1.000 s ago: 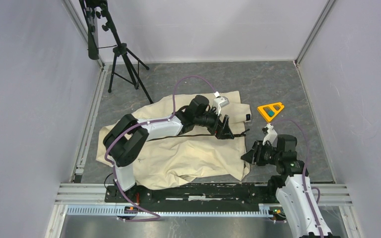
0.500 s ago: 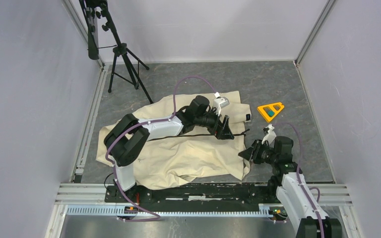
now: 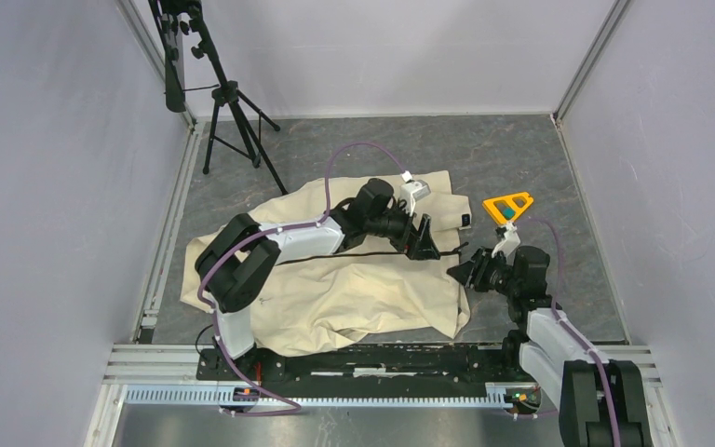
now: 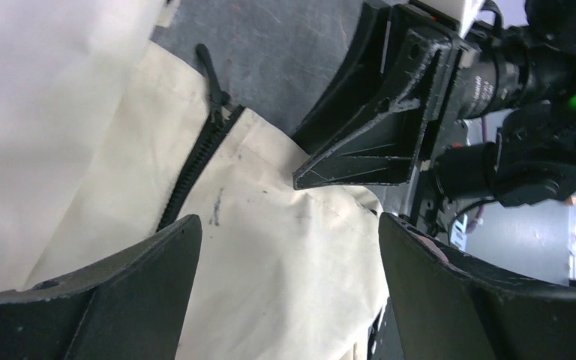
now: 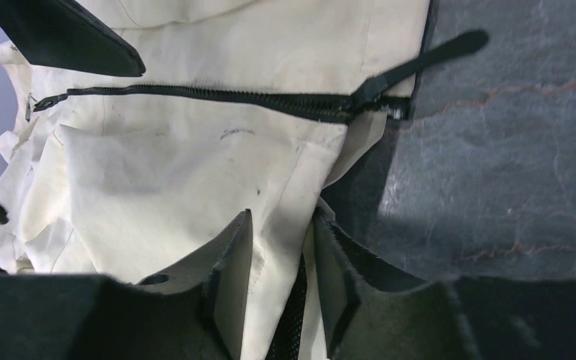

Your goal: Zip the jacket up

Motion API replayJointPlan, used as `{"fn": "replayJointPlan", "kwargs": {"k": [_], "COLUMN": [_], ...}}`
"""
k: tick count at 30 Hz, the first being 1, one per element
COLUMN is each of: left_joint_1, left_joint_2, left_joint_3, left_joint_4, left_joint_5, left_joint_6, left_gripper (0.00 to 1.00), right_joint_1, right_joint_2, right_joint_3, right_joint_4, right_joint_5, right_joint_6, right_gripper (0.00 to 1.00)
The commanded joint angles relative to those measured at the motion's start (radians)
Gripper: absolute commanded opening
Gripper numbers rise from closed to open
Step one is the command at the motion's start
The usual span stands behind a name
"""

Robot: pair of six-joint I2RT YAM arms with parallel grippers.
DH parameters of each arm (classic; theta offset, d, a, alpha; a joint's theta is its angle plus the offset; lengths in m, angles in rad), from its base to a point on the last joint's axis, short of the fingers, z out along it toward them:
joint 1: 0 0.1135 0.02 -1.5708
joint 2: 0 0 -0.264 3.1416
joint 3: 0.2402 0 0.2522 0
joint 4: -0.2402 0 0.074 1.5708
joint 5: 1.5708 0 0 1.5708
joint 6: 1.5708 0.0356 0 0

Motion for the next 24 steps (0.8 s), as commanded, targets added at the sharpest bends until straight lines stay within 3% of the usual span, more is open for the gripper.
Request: {"fn": "replayJointPlan", "kwargs": {"k": [1,5,9,17,24], "left_joint_1": [-0.003,-0.001,0.008,0.018,0.020], "left_joint_2": [-0.049,-0.063,-0.043,0.130,0.189], "left_joint_3": [0.060,0.068,0.099,0.358,0.420], "left_joint_4": [-0.056,-0.075,-0.079,-0.282,-0.338], "left_joint_5": [-0.097,-0.077,0.004,0.221,0.381], "left_joint_6": [-0.073,-0.117,-0.100,0.140,0.276], "left_gripper": [0.93,0.94,1.00,1.00,1.00], "right_joint_1": [0.003,0.002,0.002,0.002,0.003], "right_joint_2": [0.052,0.117,0.099,-0.031,-0.026], "right_joint_3": [0.035,0.039,0.043,0.033,0.031], "right_joint_4": [0.189,0.309,0.309,0.367,0.395], "right_joint_5": [0.008,-0.125,-0.173,-0.239,-0.272], "right_joint_6": [-0.057,-0.037,-0.109,-0.102,-0.070], "right_gripper": [0.37,0.16,0.01,0.00,0.00]}}
